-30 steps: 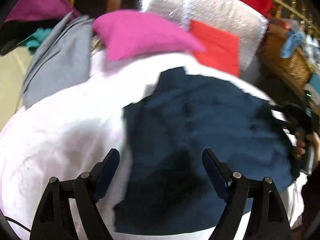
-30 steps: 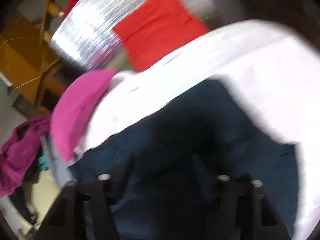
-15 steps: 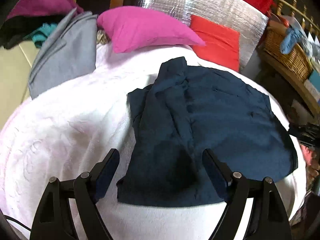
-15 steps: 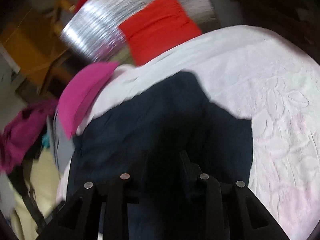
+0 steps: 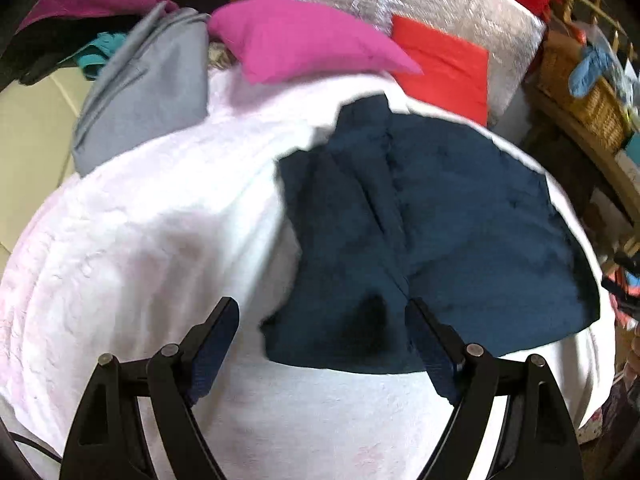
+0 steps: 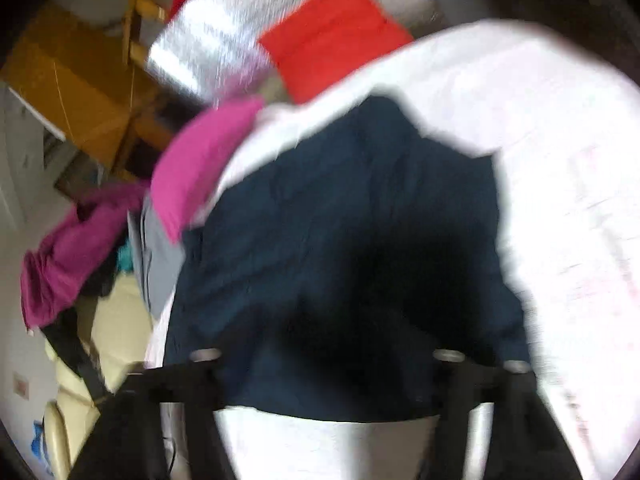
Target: Fold large clothes
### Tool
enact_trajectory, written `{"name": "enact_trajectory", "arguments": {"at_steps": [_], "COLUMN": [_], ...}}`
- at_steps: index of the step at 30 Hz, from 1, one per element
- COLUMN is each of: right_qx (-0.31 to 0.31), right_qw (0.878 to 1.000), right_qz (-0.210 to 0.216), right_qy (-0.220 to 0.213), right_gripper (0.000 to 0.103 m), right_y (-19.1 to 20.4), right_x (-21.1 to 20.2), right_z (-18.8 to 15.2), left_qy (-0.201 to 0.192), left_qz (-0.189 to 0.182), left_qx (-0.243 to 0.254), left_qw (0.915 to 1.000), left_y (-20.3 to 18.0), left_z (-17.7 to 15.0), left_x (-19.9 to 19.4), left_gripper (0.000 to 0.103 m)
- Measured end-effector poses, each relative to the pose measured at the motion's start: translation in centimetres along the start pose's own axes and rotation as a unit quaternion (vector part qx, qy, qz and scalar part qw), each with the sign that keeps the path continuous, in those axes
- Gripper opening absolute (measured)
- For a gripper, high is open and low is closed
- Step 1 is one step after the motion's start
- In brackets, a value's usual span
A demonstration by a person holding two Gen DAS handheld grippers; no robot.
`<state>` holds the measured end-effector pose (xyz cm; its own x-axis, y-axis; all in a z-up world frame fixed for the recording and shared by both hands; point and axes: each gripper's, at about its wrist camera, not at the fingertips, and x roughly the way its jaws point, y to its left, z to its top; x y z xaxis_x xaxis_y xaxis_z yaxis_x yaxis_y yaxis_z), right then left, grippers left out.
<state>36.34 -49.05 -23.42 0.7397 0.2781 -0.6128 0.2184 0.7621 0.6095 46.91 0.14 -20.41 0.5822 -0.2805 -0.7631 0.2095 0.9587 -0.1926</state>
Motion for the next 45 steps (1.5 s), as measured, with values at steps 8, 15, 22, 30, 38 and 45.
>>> {"name": "enact_trajectory", "arguments": {"at_steps": [8, 15, 22, 30, 38, 45], "right_qx": [0.093, 0.083, 0.021, 0.052, 0.028, -0.017], "right_qw": [0.995, 0.994, 0.996, 0.996, 0.998, 0.999], "right_qz": [-0.026, -0.053, -0.089, -0.076, -0.04, -0.005], "right_qy": [-0.013, 0.042, -0.005, 0.011, -0.028, -0.027], "right_gripper": [0.077, 0.047, 0.024, 0.027, 0.054, 0.052], "right_y": [-7.1, -6.6, -4.4, -5.7, -3.7, 0.1], "right_x": [-1.3, 4.8, 3.8, 3.9, -1.1, -2.1], "right_z": [2.5, 2.4, 3.4, 2.7, 1.1, -1.0], "left_qy": [0.022, 0.092, 0.092, 0.047, -0.058, -0.093], "left_qz": [-0.048, -0.053, -0.042, 0.053, 0.147, 0.16], "left_qx": [-0.111, -0.154, -0.135, -0.037, 0.1, 0.115], "left_qw": [0.9925, 0.9824, 0.9857, 0.9969, 0.9823, 0.9759], "left_y": [4.1, 3.6, 1.8, -1.7, -6.8, -7.7], "left_z": [4.3, 5.1, 5.3, 4.5, 2.0, 0.3], "left_x": [2.0, 6.9, 8.5, 5.7, -1.1, -4.4], "left_gripper": [0.085, 0.084, 0.048, 0.049, 0.057, 0.059]}}
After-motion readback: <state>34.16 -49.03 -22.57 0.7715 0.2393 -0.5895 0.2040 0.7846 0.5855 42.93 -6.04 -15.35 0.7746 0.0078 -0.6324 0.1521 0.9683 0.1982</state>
